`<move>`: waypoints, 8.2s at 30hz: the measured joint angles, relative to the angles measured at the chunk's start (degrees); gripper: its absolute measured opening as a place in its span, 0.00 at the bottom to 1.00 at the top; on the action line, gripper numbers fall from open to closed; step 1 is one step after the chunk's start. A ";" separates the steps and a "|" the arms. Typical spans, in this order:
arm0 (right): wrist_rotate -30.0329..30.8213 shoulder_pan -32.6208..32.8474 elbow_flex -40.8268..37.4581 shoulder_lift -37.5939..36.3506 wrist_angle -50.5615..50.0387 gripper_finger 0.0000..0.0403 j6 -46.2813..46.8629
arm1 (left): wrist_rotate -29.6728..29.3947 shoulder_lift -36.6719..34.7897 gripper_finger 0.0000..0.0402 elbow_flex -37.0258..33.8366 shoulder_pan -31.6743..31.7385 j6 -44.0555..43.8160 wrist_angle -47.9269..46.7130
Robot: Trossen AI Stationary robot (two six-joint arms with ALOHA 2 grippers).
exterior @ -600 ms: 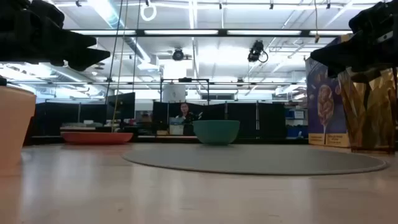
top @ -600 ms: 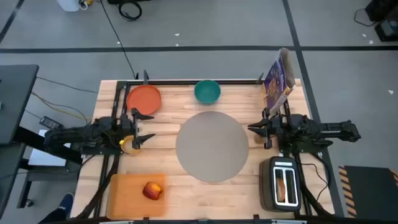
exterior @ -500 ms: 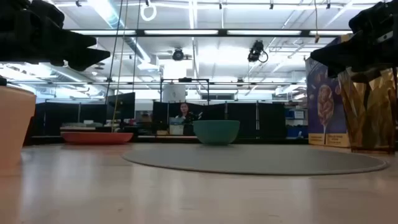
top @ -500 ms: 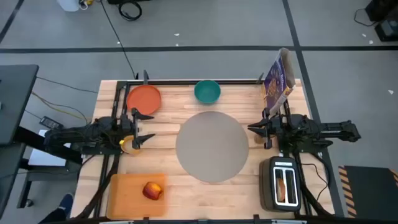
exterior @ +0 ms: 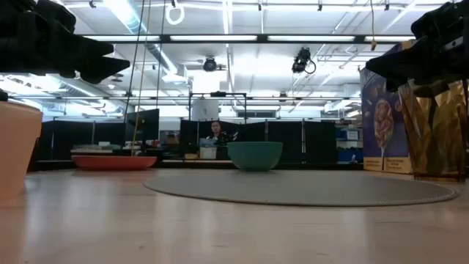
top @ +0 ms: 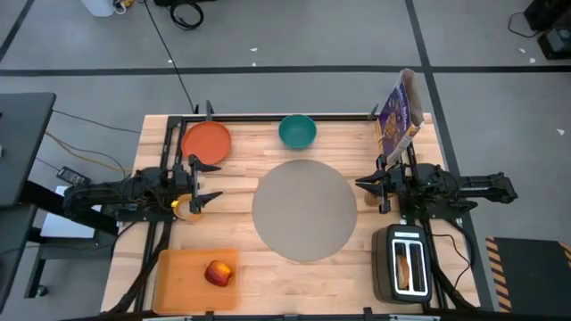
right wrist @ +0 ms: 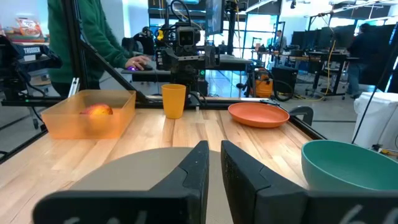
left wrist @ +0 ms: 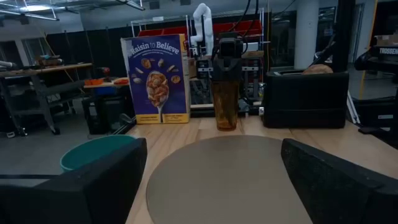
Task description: Arrange a breakfast setting
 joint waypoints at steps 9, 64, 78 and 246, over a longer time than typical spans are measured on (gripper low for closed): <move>0.00 0.00 -0.02 -0.02 0.00 0.12 0.02 | 0.00 0.00 0.95 -0.01 0.00 0.00 0.00; -0.02 0.00 0.00 -0.02 0.00 0.12 0.02 | -0.01 0.00 0.95 -0.01 0.00 0.00 0.00; -0.01 0.00 -0.01 -0.01 0.55 0.12 0.02 | -0.02 -0.02 0.95 -0.01 0.00 0.00 0.00; 3.25 8.09 72.35 101.75 -43.97 0.04 -0.61 | -1.09 0.00 0.95 0.01 0.11 4.52 0.44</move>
